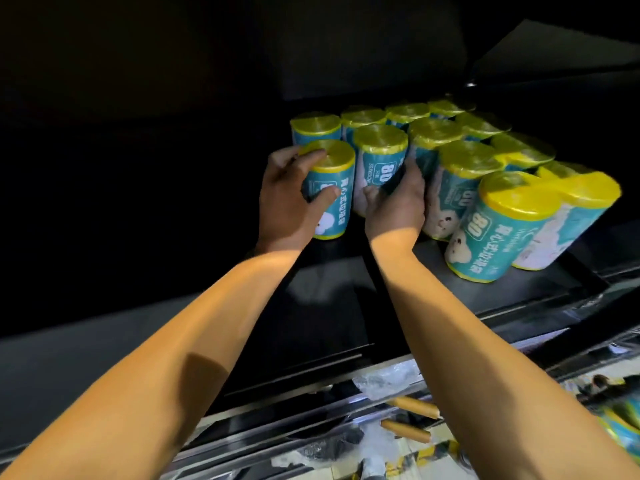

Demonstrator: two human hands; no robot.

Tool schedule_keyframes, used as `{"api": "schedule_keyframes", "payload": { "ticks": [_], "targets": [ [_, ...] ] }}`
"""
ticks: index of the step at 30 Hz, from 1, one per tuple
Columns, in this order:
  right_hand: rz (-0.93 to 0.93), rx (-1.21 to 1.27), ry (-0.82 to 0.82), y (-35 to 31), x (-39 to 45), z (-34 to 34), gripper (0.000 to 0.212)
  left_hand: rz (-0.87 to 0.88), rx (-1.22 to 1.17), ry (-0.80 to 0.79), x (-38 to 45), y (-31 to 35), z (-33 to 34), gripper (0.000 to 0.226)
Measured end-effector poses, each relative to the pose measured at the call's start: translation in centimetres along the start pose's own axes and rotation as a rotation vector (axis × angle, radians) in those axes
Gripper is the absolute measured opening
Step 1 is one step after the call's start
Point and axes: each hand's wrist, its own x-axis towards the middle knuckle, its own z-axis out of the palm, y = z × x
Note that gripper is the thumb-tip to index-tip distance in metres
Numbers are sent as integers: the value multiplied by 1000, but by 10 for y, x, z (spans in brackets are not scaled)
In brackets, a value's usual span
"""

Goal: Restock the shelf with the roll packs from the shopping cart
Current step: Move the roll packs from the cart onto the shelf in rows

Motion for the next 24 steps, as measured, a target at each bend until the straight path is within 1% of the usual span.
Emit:
{"api": "schedule_keyframes", "payload": {
  "ticks": [3, 11, 16, 18, 20, 21, 22, 24],
  "targets": [
    [20, 0, 13, 3, 2, 1, 67, -23, -4, -20, 10, -1, 11, 58],
    [42, 19, -23, 0, 1, -4, 69, 25, 58, 32, 11, 0, 16, 56],
    [60, 92, -118, -7, -7, -16, 76, 22, 91, 26, 6, 4, 15, 54],
    [10, 150, -119, -8, -15, -23, 66, 6, 73, 15, 7, 8, 13, 55],
    [-5, 178, -116, -14, -26, -36, 54, -26, 64, -24, 7, 14, 8, 62],
    [-9, 151, -134, -18, -33, -45, 53, -51, 59, -50, 6, 17, 4, 67],
    [-15, 98, -172, -22, -42, -55, 58, -68, 55, -67, 3, 20, -2, 71],
    [-39, -18, -263, -21, -62, -75, 63, -69, 29, -71, -7, 26, -17, 71]
  ]
}}
